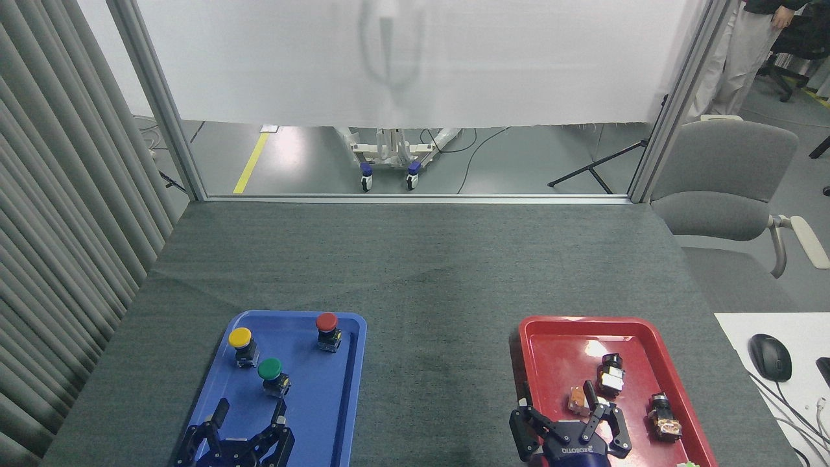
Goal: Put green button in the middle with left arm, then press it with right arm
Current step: 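Move the left gripper toward the green button on the blue tray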
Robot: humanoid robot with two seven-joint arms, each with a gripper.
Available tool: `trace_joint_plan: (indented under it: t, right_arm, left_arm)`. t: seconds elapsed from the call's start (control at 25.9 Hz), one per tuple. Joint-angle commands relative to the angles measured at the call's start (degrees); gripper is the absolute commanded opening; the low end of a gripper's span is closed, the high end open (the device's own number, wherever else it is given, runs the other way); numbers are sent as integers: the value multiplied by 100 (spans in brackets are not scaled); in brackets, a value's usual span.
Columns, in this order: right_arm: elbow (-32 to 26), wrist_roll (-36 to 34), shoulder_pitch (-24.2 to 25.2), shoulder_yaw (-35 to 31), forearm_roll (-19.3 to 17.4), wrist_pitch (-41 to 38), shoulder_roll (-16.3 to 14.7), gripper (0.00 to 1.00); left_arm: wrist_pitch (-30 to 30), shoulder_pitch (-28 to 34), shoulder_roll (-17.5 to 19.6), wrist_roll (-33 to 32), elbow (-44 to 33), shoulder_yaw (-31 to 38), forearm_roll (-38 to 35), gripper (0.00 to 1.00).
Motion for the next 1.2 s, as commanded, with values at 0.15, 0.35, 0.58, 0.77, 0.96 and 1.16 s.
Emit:
trace_joint_plan:
  t: [0.15, 0.35, 0.58, 0.77, 0.96, 1.16]
  right_arm:
    - [12, -43, 22, -6, 7, -31, -5, 100]
    - [82, -43, -4, 2, 7, -31, -31, 100]
    - [82, -8, -57, -6, 7, -22, -22, 100]
    - [82, 1, -4, 2, 7, -31, -22, 100]
    - [82, 1, -13, -6, 7, -22, -22, 100]
    - [82, 1, 14, -15, 7, 4, -22, 100]
  left_arm:
    - [-11, -22, -26, -12, 26, -2, 10, 91]
    - [-99, -127, 0, -4, 123, -11, 1, 96]
    - [-345, -488, 27, 75, 729, -143, -78, 99]
    - [-424, -1032, 18, 102, 1740, -143, -130, 99]
    - [-512, -1437, 97, 128, 2250, -143, -157, 98]
    - [-626, -1674, 123, 128, 2698, -143, -157, 96]
